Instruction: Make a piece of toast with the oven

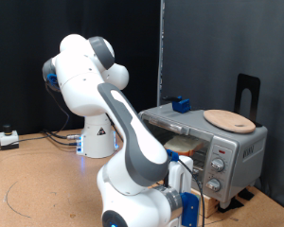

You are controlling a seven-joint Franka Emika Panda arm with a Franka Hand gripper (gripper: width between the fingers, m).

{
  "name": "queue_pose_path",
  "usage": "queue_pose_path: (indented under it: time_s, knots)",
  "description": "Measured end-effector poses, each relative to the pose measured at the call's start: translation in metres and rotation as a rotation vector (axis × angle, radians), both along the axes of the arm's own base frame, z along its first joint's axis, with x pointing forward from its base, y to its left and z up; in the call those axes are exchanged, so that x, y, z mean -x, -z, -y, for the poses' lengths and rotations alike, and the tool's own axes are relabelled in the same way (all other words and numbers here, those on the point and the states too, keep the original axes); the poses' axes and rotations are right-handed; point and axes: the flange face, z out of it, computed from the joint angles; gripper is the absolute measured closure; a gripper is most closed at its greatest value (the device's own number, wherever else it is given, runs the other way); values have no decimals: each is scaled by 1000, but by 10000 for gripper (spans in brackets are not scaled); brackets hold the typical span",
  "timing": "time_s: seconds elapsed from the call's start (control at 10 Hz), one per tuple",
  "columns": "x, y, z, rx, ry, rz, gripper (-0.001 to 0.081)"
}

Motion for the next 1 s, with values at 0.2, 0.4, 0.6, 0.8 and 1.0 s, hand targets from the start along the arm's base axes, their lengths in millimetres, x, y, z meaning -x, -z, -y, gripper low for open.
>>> queue_pose_path:
  time_s: [0.2,0.4,0.6,0.8,1.0]
  knots:
    - [8,3,-18,-15,-21,-12,-1]
    - [15,8,-34,-21,-29,-9,-1]
    - [21,12,-47,-17,-29,-2,-1]
    - [24,13,-55,-4,-24,7,-1]
    - [25,13,-61,1,-17,12,-1]
